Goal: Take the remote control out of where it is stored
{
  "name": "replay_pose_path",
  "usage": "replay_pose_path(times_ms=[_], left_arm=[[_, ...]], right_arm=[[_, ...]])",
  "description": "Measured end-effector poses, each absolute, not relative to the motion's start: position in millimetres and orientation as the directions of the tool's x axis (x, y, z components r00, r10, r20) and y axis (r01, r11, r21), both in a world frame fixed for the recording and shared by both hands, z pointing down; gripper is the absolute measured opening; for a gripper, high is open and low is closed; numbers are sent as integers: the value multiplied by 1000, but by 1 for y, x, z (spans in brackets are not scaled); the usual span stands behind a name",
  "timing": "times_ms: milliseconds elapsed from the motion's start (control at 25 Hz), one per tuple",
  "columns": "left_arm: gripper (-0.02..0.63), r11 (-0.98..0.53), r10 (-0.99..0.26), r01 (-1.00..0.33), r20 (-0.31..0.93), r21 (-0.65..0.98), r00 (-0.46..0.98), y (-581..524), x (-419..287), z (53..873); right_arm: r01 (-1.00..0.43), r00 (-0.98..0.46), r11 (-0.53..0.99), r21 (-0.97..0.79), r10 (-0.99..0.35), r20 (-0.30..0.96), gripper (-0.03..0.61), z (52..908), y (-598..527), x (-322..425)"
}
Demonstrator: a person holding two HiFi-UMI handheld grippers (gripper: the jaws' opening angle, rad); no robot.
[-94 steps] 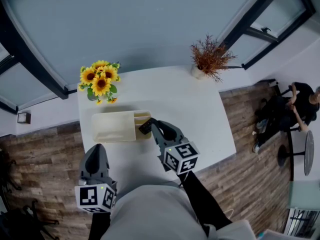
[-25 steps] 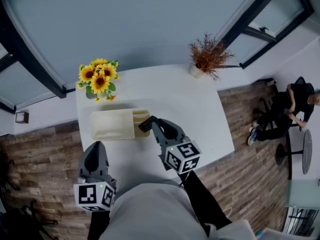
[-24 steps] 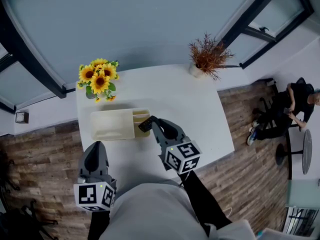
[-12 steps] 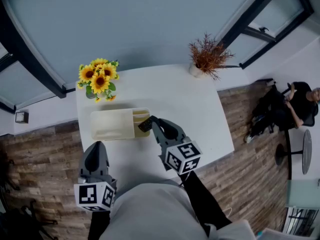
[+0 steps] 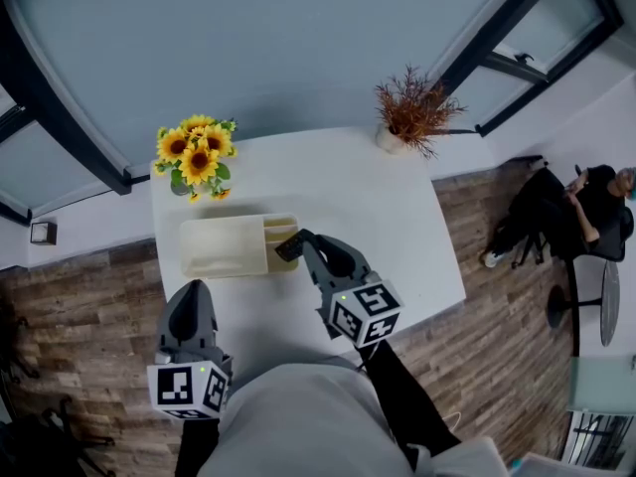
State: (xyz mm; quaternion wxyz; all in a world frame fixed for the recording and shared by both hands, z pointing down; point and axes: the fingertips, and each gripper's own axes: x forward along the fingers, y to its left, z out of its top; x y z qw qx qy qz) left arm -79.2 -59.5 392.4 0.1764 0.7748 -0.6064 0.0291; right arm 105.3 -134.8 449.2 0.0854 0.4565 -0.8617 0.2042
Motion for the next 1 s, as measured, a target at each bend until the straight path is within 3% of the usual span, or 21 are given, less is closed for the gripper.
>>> replay_pose_path(times_ms=[1000], left_arm=[[9, -202, -930, -950, 258, 237, 262, -60, -81, 393]], right_arm=[[-822, -568, 502, -269, -758, 321, 67, 442, -134, 105]])
